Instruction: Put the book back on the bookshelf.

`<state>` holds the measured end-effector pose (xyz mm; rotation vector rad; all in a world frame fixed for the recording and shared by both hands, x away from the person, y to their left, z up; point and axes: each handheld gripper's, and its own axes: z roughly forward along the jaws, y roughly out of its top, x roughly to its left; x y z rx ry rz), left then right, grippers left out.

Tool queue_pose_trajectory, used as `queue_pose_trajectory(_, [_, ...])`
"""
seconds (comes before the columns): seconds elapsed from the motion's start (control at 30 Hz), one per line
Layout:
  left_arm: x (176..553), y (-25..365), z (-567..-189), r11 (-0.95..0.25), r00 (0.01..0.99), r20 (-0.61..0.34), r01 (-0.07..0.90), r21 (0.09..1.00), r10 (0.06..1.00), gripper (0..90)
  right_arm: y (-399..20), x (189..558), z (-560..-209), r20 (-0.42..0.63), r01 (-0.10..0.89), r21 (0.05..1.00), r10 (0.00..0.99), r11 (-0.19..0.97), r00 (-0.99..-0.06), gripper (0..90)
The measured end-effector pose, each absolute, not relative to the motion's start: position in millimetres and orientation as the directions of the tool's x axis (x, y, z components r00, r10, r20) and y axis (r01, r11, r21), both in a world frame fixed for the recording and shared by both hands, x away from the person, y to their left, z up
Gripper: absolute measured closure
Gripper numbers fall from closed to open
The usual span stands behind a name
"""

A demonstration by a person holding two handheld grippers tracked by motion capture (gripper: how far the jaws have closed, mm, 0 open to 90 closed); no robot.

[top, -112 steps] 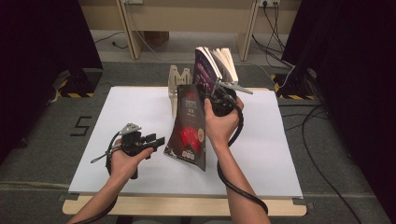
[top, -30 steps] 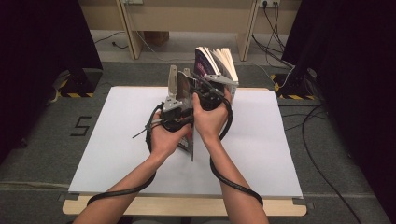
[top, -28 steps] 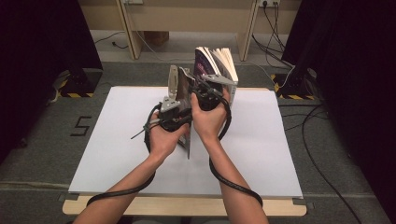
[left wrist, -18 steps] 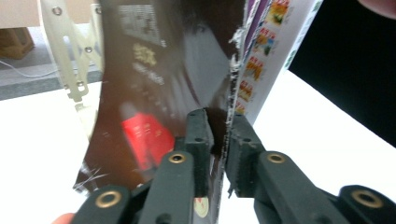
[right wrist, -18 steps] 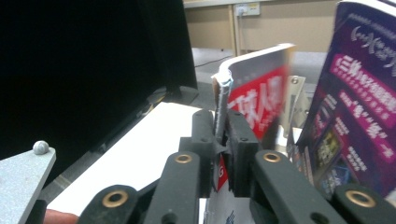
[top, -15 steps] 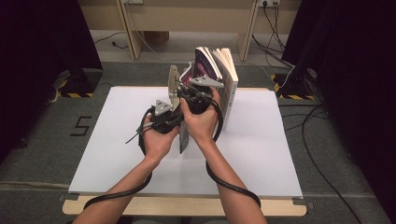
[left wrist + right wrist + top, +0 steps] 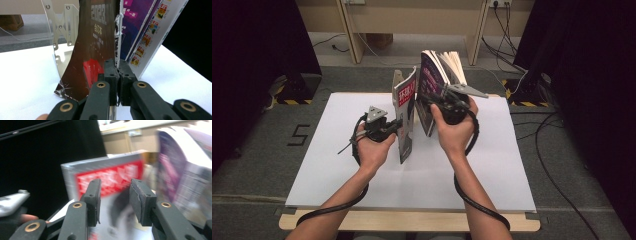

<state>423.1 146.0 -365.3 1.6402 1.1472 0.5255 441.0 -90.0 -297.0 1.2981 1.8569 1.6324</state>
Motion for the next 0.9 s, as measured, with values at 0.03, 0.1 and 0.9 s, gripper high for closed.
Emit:
queue_pose_trajectory(0.03, [423.1,146.0,-365.3,-0.024,0.450,-0.189,0.426,0.904,0.873,87.2,-98.2,440.7,-301.5,0.311,0.411,0.907,0.805,-0.093,-0.505,61.5])
queue_pose_trajectory(0.1, [423.3,149.9,-364.1,-0.015,0.454,-0.194,0.417,0.909,0.870,87.2,-111.3,438.9,-310.1,0.325,0.426,0.899,0.814,-0.107,-0.481,61.6])
queue_pose_trajectory(0.9, [445.6,162.1,-329.3,0.051,0.444,-0.169,0.265,0.963,0.880,87.4,-200.1,407.9,-390.2,0.391,0.527,0.828,0.872,-0.194,-0.294,62.8])
